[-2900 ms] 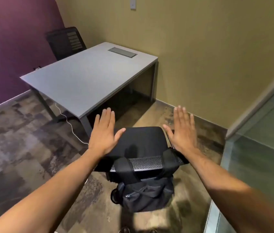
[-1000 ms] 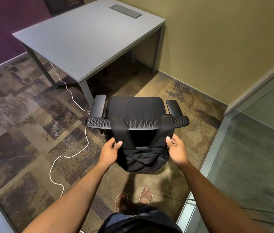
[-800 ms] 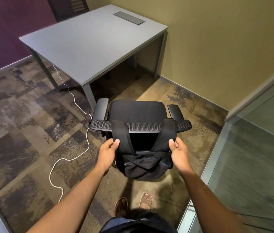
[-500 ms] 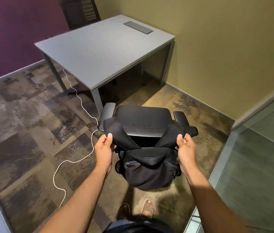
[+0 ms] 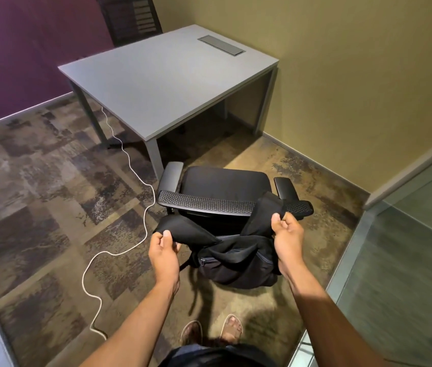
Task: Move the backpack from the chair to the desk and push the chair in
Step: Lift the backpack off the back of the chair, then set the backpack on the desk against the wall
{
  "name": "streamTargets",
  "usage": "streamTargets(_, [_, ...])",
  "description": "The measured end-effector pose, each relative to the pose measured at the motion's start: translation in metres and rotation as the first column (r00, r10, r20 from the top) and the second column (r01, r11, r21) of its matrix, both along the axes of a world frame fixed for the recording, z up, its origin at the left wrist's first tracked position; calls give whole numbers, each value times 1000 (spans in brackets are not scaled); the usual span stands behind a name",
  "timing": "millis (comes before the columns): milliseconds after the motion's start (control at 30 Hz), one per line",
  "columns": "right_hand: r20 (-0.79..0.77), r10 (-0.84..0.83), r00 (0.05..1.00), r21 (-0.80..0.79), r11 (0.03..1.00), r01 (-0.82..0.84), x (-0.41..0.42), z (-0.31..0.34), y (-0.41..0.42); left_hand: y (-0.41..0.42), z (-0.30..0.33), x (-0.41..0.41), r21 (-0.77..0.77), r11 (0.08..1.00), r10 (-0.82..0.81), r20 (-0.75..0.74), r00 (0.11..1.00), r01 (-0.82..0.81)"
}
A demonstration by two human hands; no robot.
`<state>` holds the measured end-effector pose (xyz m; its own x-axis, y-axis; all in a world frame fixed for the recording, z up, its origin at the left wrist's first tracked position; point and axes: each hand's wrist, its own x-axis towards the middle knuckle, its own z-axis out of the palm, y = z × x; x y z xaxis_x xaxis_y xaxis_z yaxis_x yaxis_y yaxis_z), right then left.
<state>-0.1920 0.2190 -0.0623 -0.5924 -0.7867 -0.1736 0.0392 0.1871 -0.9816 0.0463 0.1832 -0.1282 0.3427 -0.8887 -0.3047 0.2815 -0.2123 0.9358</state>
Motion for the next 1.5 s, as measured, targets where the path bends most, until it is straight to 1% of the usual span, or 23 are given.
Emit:
streamTargets(67, [-30,8,1000,2,1000,-8,0,5,-1,-2,0,1,-22,997,-80,34,996,80])
streamTargets(133, [-43,23,999,1,1000,-23,-2,11,0,-2,1,0,-42,977,-204,86,975,209])
streamTargets(200, [-26,36,999,-12,999,-37,-7,16,3,-1,1,-5,-35,924,-371,169,913,382])
streamTargets(300, [-18,43,999,-44,998,-44,-18,23,10,4,-9,-20,99,788,-612,230,756,608])
streamTargets(367, [10,36,999,-63,997,-35,-25,30,16,4,-15,-31,183,689,-716,322,620,701])
streamTargets(433, [52,-3,999,-81,997,7,-29,35,23,2,-19,-38,216,613,-753,448,481,760])
streamTargets(500, [104,-50,993,-107,992,61,-34,41,31,0,-20,-45,224,557,-757,534,377,800])
streamTargets(600, [119,-114,986,-108,986,127,-45,46,47,-2,-21,-54,232,520,-765,556,327,822])
streamTargets(700, [130,-194,972,-93,974,206,-57,46,62,3,-14,-67,208,476,-757,591,278,855])
streamTargets(733, [128,-225,966,-85,968,237,-63,47,67,7,-10,-72,190,466,-753,598,275,864])
streamTargets(800, [132,-285,949,-83,951,297,-77,51,79,17,-2,-84,146,467,-745,596,299,872])
streamTargets(900, [194,-382,904,-100,909,405,-100,55,101,29,7,-107,102,440,-761,570,310,892])
streamTargets(967, [219,-434,874,-107,879,464,-113,54,115,34,16,-119,95,394,-775,570,275,914])
streamTargets(1067, [193,-473,859,-108,860,498,-125,51,130,36,27,-129,88,346,-775,588,232,934])
streamTargets(1233, [158,-494,855,-92,855,511,-129,42,143,32,41,-139,56,319,-762,609,221,946])
streamTargets(1333, [135,-501,855,-103,851,515,-132,35,155,32,47,-151,52,262,-780,600,179,964])
streamTargets(1400, [87,-427,900,-67,899,433,-137,28,166,34,49,-161,53,224,-787,599,149,973])
streamTargets(1500, [62,-195,979,52,980,192,-142,5,196,38,57,-179,14,158,-787,606,117,987])
